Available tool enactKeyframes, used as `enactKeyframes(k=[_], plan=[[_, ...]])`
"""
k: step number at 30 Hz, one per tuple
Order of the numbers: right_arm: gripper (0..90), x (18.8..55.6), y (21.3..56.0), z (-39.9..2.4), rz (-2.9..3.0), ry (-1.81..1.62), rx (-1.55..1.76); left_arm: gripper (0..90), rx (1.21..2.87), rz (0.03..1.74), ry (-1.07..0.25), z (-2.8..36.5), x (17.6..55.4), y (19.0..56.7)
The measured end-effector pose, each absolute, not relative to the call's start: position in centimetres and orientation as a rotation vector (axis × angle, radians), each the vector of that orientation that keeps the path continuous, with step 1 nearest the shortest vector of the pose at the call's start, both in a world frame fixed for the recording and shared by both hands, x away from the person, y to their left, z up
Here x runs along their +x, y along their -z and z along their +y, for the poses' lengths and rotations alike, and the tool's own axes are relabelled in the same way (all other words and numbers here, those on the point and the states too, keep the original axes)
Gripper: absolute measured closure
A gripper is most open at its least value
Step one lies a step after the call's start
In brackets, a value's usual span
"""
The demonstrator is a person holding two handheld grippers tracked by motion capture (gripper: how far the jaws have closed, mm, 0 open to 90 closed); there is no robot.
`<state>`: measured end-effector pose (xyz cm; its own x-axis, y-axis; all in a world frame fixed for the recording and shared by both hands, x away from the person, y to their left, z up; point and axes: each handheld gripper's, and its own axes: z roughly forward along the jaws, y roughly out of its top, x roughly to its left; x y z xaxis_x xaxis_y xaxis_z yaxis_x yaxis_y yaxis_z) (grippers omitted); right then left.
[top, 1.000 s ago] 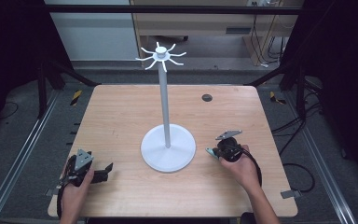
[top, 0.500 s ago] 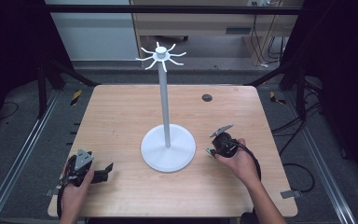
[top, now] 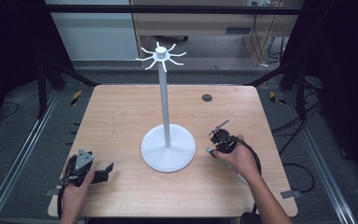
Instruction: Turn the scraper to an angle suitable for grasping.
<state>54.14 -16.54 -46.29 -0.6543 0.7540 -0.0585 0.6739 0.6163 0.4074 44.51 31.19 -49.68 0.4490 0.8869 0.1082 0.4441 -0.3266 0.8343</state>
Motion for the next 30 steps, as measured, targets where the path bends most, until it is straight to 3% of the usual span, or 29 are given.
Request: enactKeyframes(k=[30], plan=[[74.2,55.06,46.97,-15.97,2.698,-0.465,1.19,2.2,1.944,1.113,-0.742,31.16,44.48,49.66]])
